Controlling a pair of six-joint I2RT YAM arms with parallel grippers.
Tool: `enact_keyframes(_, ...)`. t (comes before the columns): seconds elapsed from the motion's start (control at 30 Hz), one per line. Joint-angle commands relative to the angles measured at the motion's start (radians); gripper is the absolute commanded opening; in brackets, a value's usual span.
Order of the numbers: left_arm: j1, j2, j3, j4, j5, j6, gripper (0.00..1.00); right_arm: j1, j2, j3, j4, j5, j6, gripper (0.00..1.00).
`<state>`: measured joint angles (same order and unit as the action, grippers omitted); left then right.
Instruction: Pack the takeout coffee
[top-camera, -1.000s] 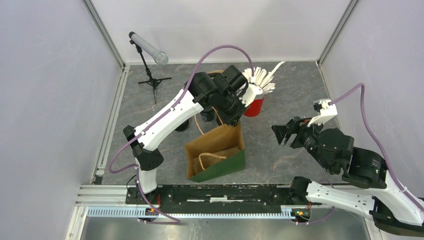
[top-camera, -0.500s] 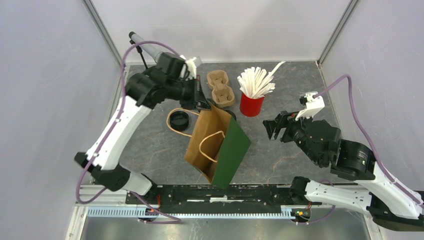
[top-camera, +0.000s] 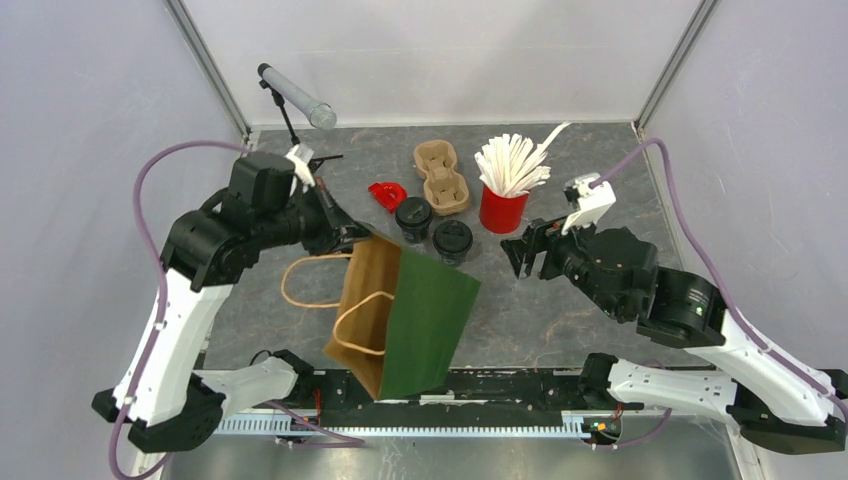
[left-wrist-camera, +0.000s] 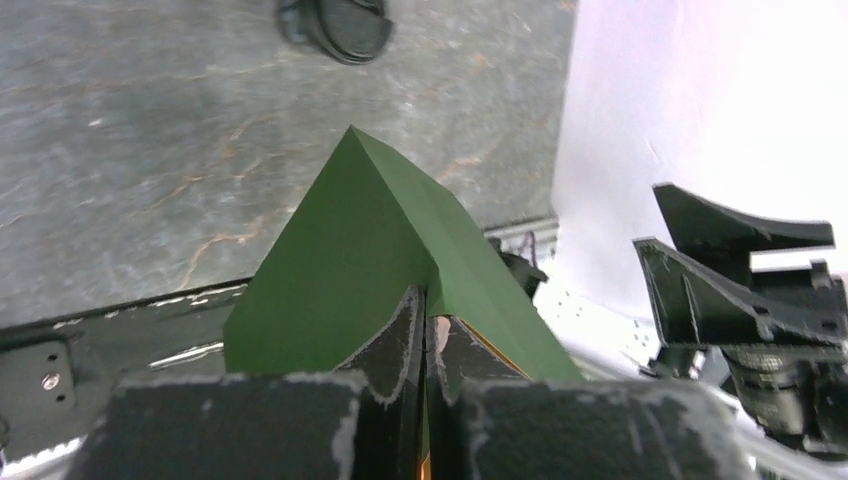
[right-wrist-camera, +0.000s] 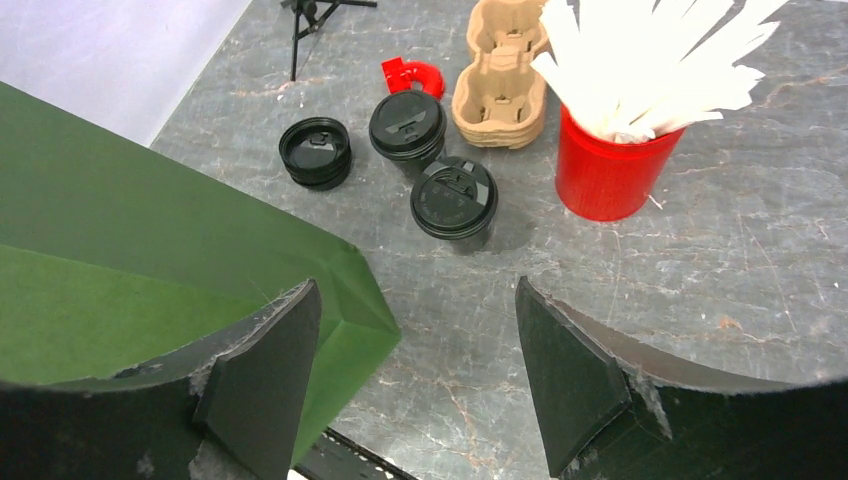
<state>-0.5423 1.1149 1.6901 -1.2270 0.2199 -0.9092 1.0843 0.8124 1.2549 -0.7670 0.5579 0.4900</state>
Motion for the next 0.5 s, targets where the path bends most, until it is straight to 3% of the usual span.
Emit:
enact_keyframes(0.0,0.008,-0.082,-0.036,-0.097,-0.212,-0.21,0.02,0.002,0.005,-0.026,0.061,-0.049,-0.025,0.78)
enact_keyframes(0.07,0.008,-0.098,-0.042,-0.145,-0.286,-0.249,0.02,0.002,-0.006,-0.036,0.072,-0.04,-0.032,0.78)
enact_keyframes(0.23,0.008,-0.094,-0.137,-0.19,-0.293,-0.398,0.02,0.002,-0.011,-0.024,0.049,-0.014,-0.062,0.79)
enact_keyframes(0.37,0.008,-0.115,-0.222,-0.139,-0.311,-0.509,0.02,0.002,-0.002,-0.025,0.052,-0.018,-0.069,0.8)
enact_keyframes(0.47,0.008,-0.116,-0.207,-0.115,-0.376,-0.512,0.03,0.002,0.011,-0.026,0.057,-0.028,-0.075,0.8)
